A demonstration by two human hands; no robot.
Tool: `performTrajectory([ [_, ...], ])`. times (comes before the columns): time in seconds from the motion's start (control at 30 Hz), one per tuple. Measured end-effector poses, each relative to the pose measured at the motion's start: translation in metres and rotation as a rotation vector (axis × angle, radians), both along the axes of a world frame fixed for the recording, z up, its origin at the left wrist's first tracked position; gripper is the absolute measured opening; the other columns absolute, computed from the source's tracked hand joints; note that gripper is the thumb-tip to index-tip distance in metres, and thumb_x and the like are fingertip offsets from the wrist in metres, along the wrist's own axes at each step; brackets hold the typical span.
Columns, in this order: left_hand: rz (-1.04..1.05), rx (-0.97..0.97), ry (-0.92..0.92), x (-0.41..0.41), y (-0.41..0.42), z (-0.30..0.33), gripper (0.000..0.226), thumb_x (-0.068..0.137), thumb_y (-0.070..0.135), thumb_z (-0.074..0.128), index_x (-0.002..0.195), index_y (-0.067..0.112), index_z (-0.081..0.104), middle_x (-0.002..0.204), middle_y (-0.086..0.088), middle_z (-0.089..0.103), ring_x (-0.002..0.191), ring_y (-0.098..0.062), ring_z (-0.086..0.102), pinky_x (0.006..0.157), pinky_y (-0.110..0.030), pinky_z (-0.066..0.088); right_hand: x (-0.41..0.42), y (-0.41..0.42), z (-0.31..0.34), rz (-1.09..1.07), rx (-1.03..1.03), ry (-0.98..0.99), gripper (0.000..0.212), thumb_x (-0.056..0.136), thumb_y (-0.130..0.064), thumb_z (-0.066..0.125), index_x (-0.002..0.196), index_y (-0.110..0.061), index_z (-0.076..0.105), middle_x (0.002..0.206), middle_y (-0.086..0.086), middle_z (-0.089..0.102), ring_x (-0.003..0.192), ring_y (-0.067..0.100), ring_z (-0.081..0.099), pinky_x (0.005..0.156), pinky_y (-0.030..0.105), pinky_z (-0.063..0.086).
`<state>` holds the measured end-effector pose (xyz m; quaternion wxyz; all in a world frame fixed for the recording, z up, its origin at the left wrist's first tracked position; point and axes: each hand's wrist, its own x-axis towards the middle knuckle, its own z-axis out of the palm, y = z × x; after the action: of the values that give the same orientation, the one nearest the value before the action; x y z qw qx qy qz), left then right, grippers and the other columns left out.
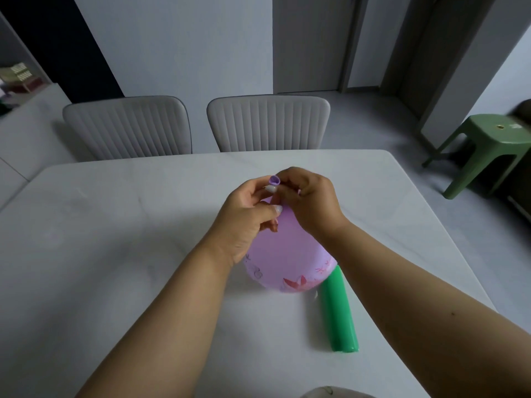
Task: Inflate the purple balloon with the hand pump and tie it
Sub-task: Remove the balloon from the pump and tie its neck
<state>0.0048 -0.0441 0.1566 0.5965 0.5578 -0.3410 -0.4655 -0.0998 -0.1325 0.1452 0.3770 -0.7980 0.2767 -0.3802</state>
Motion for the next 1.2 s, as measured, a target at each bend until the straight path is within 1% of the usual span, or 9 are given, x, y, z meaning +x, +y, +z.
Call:
performTrajectory([
  [0.2,0.133,0.058,-0.374,-0.005,0.000,0.004,0.033,0.079,0.012,0.074,0.110,0.018,0.064,0.080,0.010,0.067,0.044,-0.007,0.049,0.045,-0.022,0.043,0.001,0.007,0.015,0.083,0.147,-0.126,0.008,0.084,-0.013,0.066,0.077,-0.010,0.068,0.066,0.003,0.066,0.060,0.008,0.061,0.056,0.017,0.049],
  [0.3,0.235,0.130,-0.616,-0.008,-0.003,0.006,0.016,0.080,0.031,0.072,0.094,0.026,0.065,0.077,0.011,0.068,0.056,-0.004,0.060,0.051,-0.021,0.049,0.005,0.009,0.019,0.104,0.233,-0.152,0.016,0.084,-0.013,0.067,0.069,-0.017,0.065,0.066,0.004,0.068,0.060,0.011,0.063,0.057,0.023,0.052],
  [0.4,0.300,0.110,-0.770,-0.012,-0.002,0.007,0.020,0.086,0.041,0.064,0.091,0.023,0.071,0.075,0.014,0.067,0.063,-0.004,0.060,0.058,-0.019,0.046,0.007,0.007,0.025,0.042,0.213,-0.168,0.017,0.084,-0.015,0.067,0.068,-0.010,0.066,0.072,0.004,0.065,0.065,0.011,0.060,0.062,0.024,0.050],
  [0.57,0.380,0.072,-0.884,-0.017,-0.002,0.008,0.024,0.091,0.039,0.058,0.085,0.023,0.073,0.065,0.010,0.062,0.063,-0.012,0.059,0.056,-0.024,0.045,0.009,0.006,0.032,-0.028,0.273,-0.153,0.021,0.084,-0.019,0.068,0.065,-0.013,0.063,0.070,0.000,0.059,0.065,0.011,0.056,0.063,0.025,0.047],
  [0.73,0.381,0.065,-1.069,-0.018,-0.002,0.011,0.023,0.093,0.036,0.057,0.094,0.021,0.075,0.080,0.003,0.070,0.070,-0.020,0.058,0.056,-0.024,0.040,0.006,0.002,0.042,-0.136,0.331,-0.199,0.025,0.084,-0.022,0.068,0.072,0.000,0.068,0.066,-0.003,0.064,0.057,-0.005,0.057,0.057,0.010,0.044],
  [0.83,0.344,0.107,-1.168,-0.010,0.000,0.009,0.024,0.093,0.038,0.055,0.089,0.021,0.073,0.080,0.003,0.066,0.074,-0.020,0.059,0.059,-0.025,0.044,0.001,-0.008,0.049,-0.224,0.305,-0.161,0.020,0.084,-0.028,0.068,0.072,-0.011,0.071,0.066,0.009,0.067,0.057,0.001,0.053,0.059,0.019,0.044],
  [0.93,0.350,0.137,-1.275,-0.001,0.001,0.009,0.026,0.093,0.038,0.055,0.085,0.019,0.071,0.084,0.003,0.053,0.074,-0.020,0.053,0.063,-0.031,0.049,-0.002,-0.014,0.051,-0.268,0.269,-0.116,0.029,0.083,-0.030,0.068,0.077,-0.001,0.071,0.075,0.027,0.066,0.063,0.016,0.050,0.057,0.024,0.039],
  [1.03,0.375,0.122,-1.331,0.007,0.000,0.013,0.023,0.092,0.036,0.058,0.083,0.020,0.072,0.085,0.004,0.047,0.074,-0.017,0.047,0.058,-0.029,0.042,-0.003,-0.016,0.055,-0.292,0.246,-0.083,0.034,0.084,-0.030,0.068,0.075,0.003,0.067,0.062,0.015,0.055,0.057,0.015,0.044,0.053,0.024,0.035],
  [1.2,0.433,0.157,-1.489,0.021,-0.006,0.018,0.029,0.093,0.031,0.056,0.080,0.012,0.072,0.074,0.001,0.042,0.072,-0.019,0.042,0.057,-0.026,0.028,-0.002,-0.015,0.056,-0.363,0.272,-0.112,0.029,0.085,-0.029,0.066,0.064,-0.009,0.059,0.056,0.002,0.052,0.048,0.010,0.040,0.052,0.023,0.035],
])
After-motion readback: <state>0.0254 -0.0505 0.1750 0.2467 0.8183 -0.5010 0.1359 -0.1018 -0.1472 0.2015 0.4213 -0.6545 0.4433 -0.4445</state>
